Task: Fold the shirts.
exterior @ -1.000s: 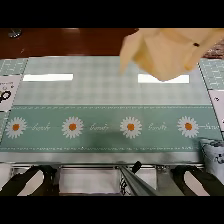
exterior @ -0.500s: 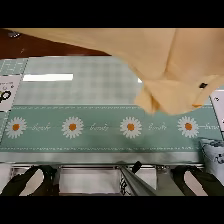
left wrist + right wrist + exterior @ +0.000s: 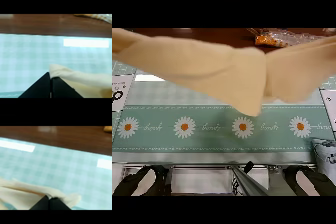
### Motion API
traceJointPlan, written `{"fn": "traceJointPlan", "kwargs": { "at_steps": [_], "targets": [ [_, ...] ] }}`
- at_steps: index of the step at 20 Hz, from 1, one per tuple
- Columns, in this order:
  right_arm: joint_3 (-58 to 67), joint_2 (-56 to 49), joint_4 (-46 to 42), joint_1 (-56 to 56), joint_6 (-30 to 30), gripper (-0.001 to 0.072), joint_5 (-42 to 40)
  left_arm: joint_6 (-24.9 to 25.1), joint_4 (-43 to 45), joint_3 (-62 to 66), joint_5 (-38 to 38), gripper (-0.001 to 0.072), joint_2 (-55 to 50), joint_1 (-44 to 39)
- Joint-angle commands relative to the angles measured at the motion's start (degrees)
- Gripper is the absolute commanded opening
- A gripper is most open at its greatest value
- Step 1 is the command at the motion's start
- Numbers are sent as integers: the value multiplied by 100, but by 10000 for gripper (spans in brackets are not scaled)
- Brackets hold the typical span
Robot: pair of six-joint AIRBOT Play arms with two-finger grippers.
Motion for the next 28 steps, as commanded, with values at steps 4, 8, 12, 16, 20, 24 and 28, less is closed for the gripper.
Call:
{"fn": "traceJointPlan", "kwargs": {
  "at_steps": [4,8,12,16,20,24,28],
  "targets": [
    [-160,4,442,0,83,16,1187,-4,-564,-96,-404,17,17,-9],
    [-1364,4,308,308,197,16,896,42,295,-975,-463,18,11,-7],
    [-2850,-201,-90,1281,258,16,-240,136,398,-2461,9,18,-101,-7],
    [-3130,-1060,-566,2118,254,16,-1084,369,640,-3709,535,18,-249,-2],
    [-3130,-1921,-525,2343,280,16,-2203,361,949,-4225,1543,18,-442,-2],
    [-3130,-2721,-531,2343,295,16,-2529,341,946,-4247,2361,18,-940,-11],
    [-3130,-3429,-529,2343,258,16,-2693,339,940,-4247,2520,18,-1867,-17]
  ]
}}
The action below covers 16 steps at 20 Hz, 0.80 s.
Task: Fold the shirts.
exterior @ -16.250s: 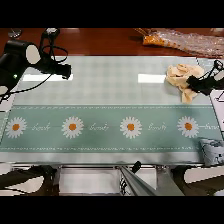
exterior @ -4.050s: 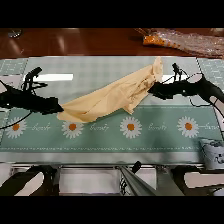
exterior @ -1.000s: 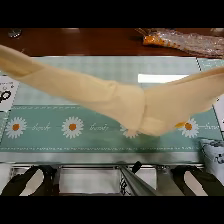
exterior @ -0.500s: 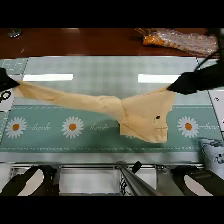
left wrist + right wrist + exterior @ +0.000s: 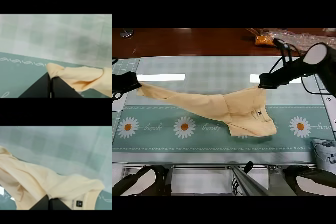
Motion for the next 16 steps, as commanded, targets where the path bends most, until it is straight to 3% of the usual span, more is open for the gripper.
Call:
{"fn": "traceJointPlan", "kwargs": {
  "at_steps": [1,6,11,12,14,15,16],
  "targets": [
    [-2,-640,-11,20,-33,17,-304,-4,-17,-35,262,18,-837,-15],
    [-2,-1005,-13,20,-33,16,-533,0,-684,-33,208,18,-1810,-142],
    [-2,-1003,2,20,-33,17,-608,20,-748,37,170,25,-2061,-225],
    [-2,-1003,13,20,-33,17,-581,13,-748,205,96,119,-2063,-149],
    [-2,-1003,15,20,-33,17,-529,-85,-752,787,-153,477,-2055,76],
    [-2,-1003,15,20,-33,17,-503,-234,-754,1154,-369,553,-2050,192],
    [-2,-1003,13,20,-35,17,-485,-310,-791,1493,-649,553,-2033,273]
  ]
}}
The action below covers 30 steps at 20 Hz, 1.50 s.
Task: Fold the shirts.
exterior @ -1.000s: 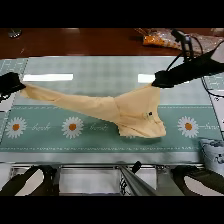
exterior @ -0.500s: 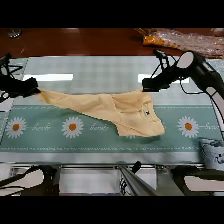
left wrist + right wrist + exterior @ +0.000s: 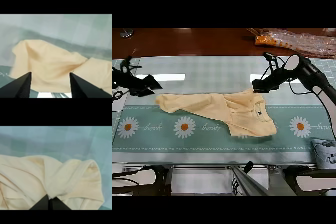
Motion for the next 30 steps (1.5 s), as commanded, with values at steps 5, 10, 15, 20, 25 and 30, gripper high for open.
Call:
{"fn": "traceJointPlan", "kwargs": {
  "at_steps": [5,10,15,20,25,30],
  "targets": [
    [-2,-9,9,4,-2,17,57,-28,-667,592,-1176,552,417,-291],
    [-2,-9,7,4,-24,17,221,-59,-702,-1174,-496,552,577,-1497],
    [-2,-9,-20,4,-111,17,326,-24,-1720,-2485,671,552,573,-1873],
    [-2,-9,-24,4,-214,17,330,258,-1729,-3067,1156,547,562,-1845],
    [-2,-9,-35,4,-223,17,332,629,-2435,-3224,1746,547,557,-1849],
    [-2,-9,-31,4,-219,17,334,664,-2990,-3235,2201,517,459,-1864]
  ]
}}
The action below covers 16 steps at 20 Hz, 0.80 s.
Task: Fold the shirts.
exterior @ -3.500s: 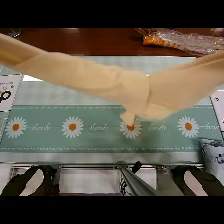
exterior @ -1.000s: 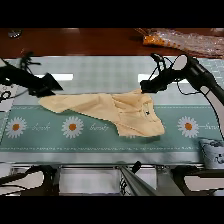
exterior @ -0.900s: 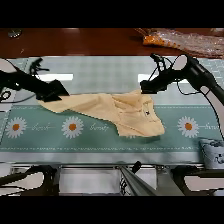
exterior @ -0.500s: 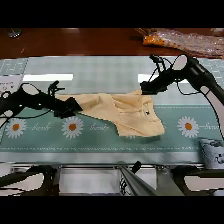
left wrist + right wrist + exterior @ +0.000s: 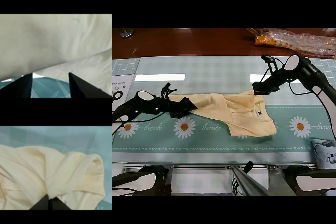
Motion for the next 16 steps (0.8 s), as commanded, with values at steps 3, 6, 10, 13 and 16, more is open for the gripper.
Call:
{"fn": "traceJointPlan", "kwargs": {
  "at_steps": [3,6,10,13,16],
  "targets": [
    [-2,-2,9,4,-2,17,4,83,-492,-26,461,512,-302,-249],
    [-2,-2,20,4,-2,17,55,81,-785,-22,603,270,-671,-601],
    [-2,-2,2,4,-4,17,125,131,-874,-9,525,17,-566,-568],
    [0,0,4,0,-4,17,133,225,-876,-7,308,17,0,-313],
    [0,195,0,-2,-20,17,63,343,-874,155,-76,17,1115,149]
  ]
}}
